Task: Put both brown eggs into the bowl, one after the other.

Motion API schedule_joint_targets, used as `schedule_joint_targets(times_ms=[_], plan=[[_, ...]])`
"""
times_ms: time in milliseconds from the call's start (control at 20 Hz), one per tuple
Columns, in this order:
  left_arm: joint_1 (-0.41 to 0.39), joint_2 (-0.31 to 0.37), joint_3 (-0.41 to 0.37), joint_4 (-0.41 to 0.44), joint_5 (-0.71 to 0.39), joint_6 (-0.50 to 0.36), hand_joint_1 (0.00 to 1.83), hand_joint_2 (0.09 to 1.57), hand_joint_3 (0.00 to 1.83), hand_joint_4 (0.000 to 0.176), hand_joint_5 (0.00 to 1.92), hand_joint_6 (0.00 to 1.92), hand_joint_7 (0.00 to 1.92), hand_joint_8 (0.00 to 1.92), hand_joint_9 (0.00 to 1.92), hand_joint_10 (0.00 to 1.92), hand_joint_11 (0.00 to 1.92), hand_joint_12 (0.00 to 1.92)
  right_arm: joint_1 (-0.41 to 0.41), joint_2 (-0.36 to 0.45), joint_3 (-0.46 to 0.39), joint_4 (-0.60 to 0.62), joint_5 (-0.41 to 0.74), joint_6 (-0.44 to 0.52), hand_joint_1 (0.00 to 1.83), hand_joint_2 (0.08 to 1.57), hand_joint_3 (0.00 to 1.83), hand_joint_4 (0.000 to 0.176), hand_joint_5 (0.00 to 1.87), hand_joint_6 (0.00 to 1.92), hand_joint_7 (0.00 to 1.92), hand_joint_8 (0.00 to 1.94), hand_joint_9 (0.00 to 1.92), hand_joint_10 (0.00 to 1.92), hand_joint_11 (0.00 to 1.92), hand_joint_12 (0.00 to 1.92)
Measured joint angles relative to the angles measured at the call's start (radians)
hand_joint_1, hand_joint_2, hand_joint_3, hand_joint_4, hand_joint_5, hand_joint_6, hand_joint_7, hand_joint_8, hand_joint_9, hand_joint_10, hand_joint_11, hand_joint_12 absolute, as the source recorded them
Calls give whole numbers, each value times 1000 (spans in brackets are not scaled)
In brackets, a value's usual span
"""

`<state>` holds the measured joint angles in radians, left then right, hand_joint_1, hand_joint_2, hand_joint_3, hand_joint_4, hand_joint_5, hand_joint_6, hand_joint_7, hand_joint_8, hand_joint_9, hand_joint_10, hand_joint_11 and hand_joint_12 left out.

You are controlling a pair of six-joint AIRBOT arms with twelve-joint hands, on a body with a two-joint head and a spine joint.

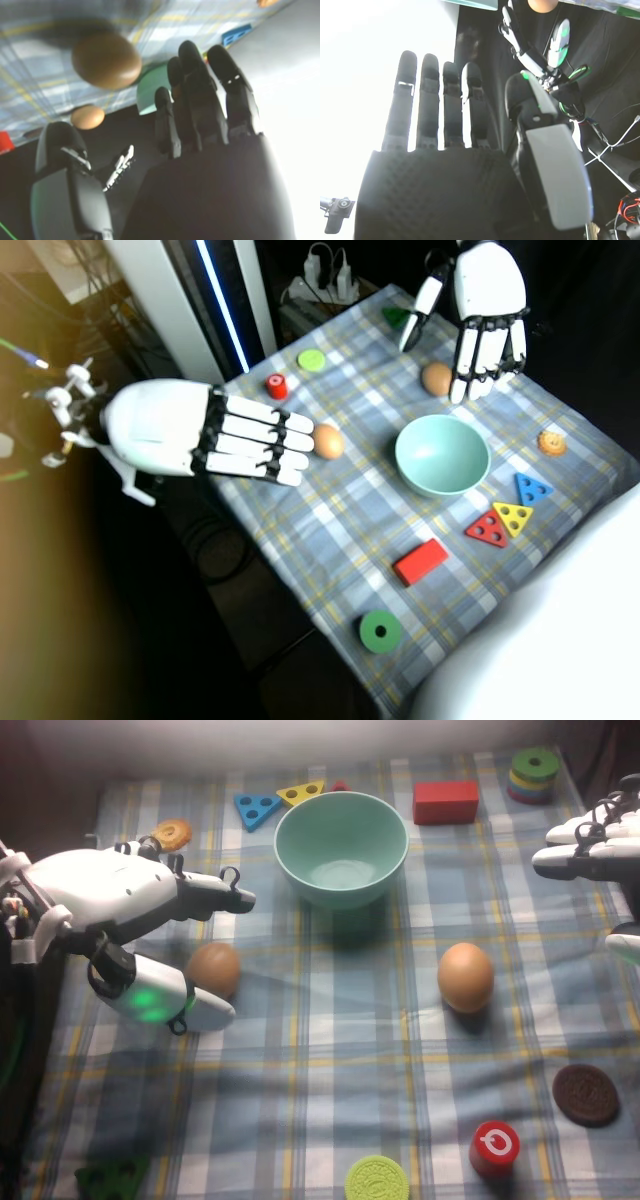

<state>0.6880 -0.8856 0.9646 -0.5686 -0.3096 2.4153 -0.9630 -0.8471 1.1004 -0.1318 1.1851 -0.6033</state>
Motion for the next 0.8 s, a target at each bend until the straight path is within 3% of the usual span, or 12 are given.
schedule_joint_targets(times_ms=[200, 350, 450, 550, 600, 650, 700, 750, 800], plan=[[0, -14, 17, -18, 37, 5, 652, 850, 0, 176, 367, 5, 596, 2, 591, 5, 0, 981, 0, 0, 0, 0, 0, 2, 650, 1377, 0, 0, 510, 5, 485, 6, 491, 9, 281, 597], [0, -18, 23, -19, 41, 13, 651, 923, 5, 176, 352, 1, 595, 3, 565, 0, 0, 812, 0, 0, 0, 1, 0, 3, 647, 1377, 3, 0, 536, 4, 489, 2, 495, 3, 267, 657], [0, -23, 25, -20, 44, 13, 680, 939, 4, 176, 371, 4, 619, 11, 583, 8, 0, 838, 0, 0, 0, 0, 0, 3, 661, 1380, 2, 0, 542, 4, 492, 2, 498, 3, 264, 665], [-1, -23, 27, -33, 47, 13, 735, 977, 4, 124, 505, 11, 755, 50, 677, 43, 0, 1162, 0, 0, 0, 1, 0, 3, 674, 1384, 2, 0, 556, 5, 488, 0, 483, 1, 241, 674], [-1, -23, 29, -38, 47, 13, 811, 990, 2, 78, 630, 19, 861, 89, 754, 80, 0, 1264, 0, 0, 0, 3, 0, 3, 654, 1383, 1, 0, 562, 5, 493, 2, 480, 0, 239, 676], [-1, -23, 31, -39, 43, 13, 850, 1010, 1, 57, 721, 13, 918, 217, 761, 204, 0, 1310, 0, 0, 0, 4, 0, 3, 666, 1388, 0, 0, 563, 1, 490, 0, 471, 1, 199, 747], [-1, -23, 31, -39, 37, 13, 864, 1017, 0, 46, 770, 3, 921, 336, 728, 309, 0, 1309, 0, 0, 0, 4, 0, 3, 668, 1388, 0, 0, 559, 1, 483, 2, 463, 3, 154, 812], [-2, -23, 31, -40, 32, 13, 829, 1036, 0, 63, 802, 2, 885, 492, 694, 412, 0, 1298, 0, 0, 0, 3, 0, 3, 686, 1386, 0, 0, 550, 1, 486, 3, 465, 3, 149, 828], [-2, -23, 31, -42, 33, 13, 834, 1052, 0, 60, 804, 0, 886, 448, 679, 374, 0, 1148, 0, 0, 0, 4, 0, 4, 721, 1383, 0, 0, 560, 4, 506, 7, 499, 13, 186, 850]])
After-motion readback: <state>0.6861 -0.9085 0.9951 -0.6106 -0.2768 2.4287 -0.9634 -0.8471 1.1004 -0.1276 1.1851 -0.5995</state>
